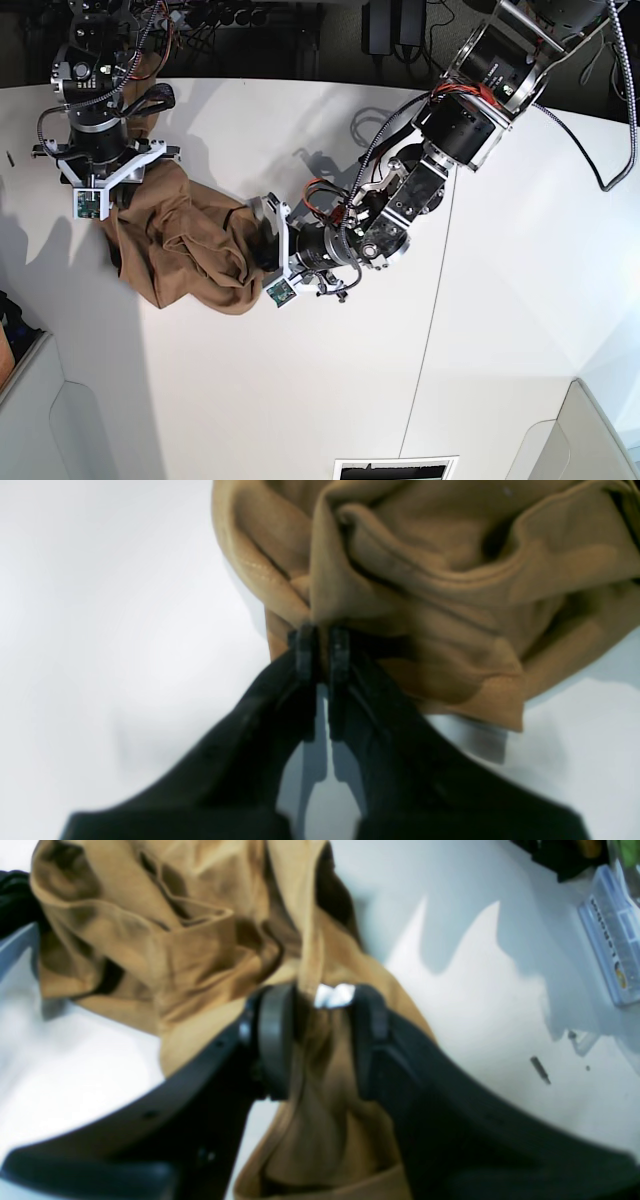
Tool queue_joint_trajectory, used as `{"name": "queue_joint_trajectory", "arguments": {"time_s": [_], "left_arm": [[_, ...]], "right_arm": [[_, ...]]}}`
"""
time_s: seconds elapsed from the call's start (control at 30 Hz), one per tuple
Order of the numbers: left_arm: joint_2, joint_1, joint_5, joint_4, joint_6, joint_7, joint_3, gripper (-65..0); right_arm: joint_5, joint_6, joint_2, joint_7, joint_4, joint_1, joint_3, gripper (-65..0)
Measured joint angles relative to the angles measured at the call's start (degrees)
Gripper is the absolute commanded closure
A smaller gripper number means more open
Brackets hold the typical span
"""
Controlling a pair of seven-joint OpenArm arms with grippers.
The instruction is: Layout the t-shirt on the table in an organized manner, then fold the t-shirt properly
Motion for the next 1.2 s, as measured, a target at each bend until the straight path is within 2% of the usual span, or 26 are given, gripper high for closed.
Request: {"name": "queue_joint_trajectory", "arguments": {"time_s": [0.27, 0.4, 0.5, 0.77, 0.87, 1.07, 1.2], "left_arm": [[-3.61, -0.02, -0.42, 0.24, -0.20, -0.90, -0.11, 0.0], [-4.79, -0.04, -0.66, 0.33, -0.39, -1.07, -0.11, 0.0], [-5.40, -0.15, -0.66, 0.33, -0.39, -1.09, -0.11, 0.0], [-7.69, -0.15, -0.85, 0.50, -0.44, -1.57, -0.11, 0.0], [-9.20, -0.17, -0.83, 0.50, -0.44, -1.53, -0.11, 0.0], [-11.13, -0.17, -0.76, 0.57, -0.44, -1.86, -0.09, 0.0], [-14.60, -0.15, -0.94, 0.66, -0.63, -2.05, -0.09, 0.0]], "right_arm": [[-1.66, 0.00, 0.00, 0.98, 0.00, 0.00, 0.00, -19.3], [-1.68, 0.00, 0.00, 1.09, 0.00, 0.00, 0.00, -10.8], [-1.64, 0.04, -0.02, 1.14, 0.00, 0.00, 0.50, 0.0], [-1.57, 0.15, 0.48, 1.31, 0.00, 0.00, 6.29, 0.0], [0.76, 0.22, 1.77, 1.27, -0.02, -0.02, 7.52, 0.0], [0.74, 0.20, 3.98, 1.57, -3.19, -0.02, 8.13, 0.0], [0.72, 0.22, 6.40, 2.62, -4.90, -0.02, 8.13, 0.0]]}}
